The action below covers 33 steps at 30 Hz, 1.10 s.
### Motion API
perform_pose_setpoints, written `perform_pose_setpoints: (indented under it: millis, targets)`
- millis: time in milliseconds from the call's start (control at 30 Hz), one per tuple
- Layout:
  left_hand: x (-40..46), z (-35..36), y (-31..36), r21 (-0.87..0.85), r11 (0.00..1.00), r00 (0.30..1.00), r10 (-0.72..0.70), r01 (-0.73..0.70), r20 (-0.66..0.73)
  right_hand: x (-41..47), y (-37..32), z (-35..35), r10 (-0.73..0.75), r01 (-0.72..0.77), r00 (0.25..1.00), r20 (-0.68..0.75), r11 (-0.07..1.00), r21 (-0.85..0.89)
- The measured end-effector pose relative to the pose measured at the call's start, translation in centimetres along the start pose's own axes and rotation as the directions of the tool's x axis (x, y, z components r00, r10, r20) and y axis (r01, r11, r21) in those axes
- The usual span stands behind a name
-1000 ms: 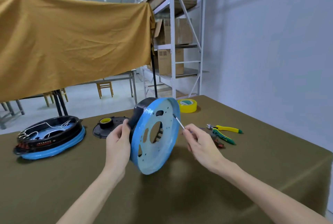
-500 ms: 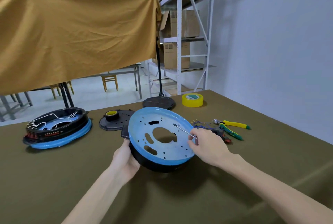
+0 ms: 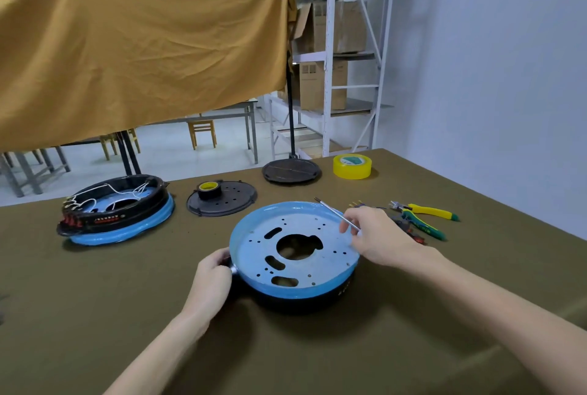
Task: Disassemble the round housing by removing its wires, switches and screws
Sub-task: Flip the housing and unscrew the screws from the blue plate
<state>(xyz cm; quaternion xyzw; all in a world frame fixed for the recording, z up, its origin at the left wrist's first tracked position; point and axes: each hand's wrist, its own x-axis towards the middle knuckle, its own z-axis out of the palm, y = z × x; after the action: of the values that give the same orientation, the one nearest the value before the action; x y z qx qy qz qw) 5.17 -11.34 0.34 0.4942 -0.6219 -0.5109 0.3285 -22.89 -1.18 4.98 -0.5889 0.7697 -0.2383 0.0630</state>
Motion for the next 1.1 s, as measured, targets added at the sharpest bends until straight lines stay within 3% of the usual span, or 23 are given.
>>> perform_pose_setpoints:
  millis: [133, 300, 400, 467, 600, 733, 867, 967, 1033, 1100]
  targets:
    - [0.7, -0.2, 0.1, -0.032, 0.998, 0.998, 0.054, -0.055, -0.033, 0.2, 0.0, -0.7, 0.071, -0.072, 0.997, 0.04, 0.997, 0.022]
    - [2.1, 0.8, 0.4, 0.141, 0.988, 0.997, 0.056, -0.064, 0.061, 0.6, -0.4, -2.0, 0.134, -0.086, 0.978, 0.163, 0.959, -0.271]
    - [1.9, 1.6, 0.6, 0.101, 0.992, 0.992, 0.058, -0.07, 0.115, 0.2, 0.1, -1.9, 0.159, -0.11, 0.979, 0.13, 0.94, -0.324]
    - [1.7, 2.2, 0.3, 0.025, 0.995, 0.983, 0.095, -0.1, 0.158, -0.2, 0.7, -1.4, 0.164, -0.14, 0.985, 0.058, 0.945, -0.296]
    - [1.0, 2.6, 0.9, -0.281, 0.955, 0.959, 0.164, -0.096, 0.23, 0.1, 2.4, -1.0, 0.176, -0.174, 0.984, -0.01, 0.962, -0.211]
    - [0.8, 3.0, 2.8, -0.536, 0.843, 0.88, 0.228, 0.036, 0.417, 0.5, 4.2, -1.7, 0.198, -0.197, 0.98, 0.012, 0.978, -0.072]
    - [0.2, 4.4, 5.8, -0.769, 0.631, 0.88, 0.307, 0.097, 0.363, -0.2, 4.4, -1.8, 0.271, -0.295, 0.954, 0.125, 0.919, 0.261]
    - [-0.4, 4.7, 9.4, -0.763, 0.646, 0.876, 0.371, -0.006, 0.307, -1.4, 3.3, -1.5, 0.2, -0.345, 0.922, 0.331, 0.811, 0.471]
    - [-0.6, 4.7, 11.5, -0.722, 0.69, 0.873, 0.385, -0.055, 0.301, -2.1, 2.4, -1.2, 0.165, -0.332, 0.908, 0.386, 0.843, 0.422]
    - [-0.8, 4.8, 13.1, -0.697, 0.715, 0.886, 0.36, -0.062, 0.291, -2.3, 1.7, -1.2, 0.199, -0.324, 0.922, 0.332, 0.866, 0.38]
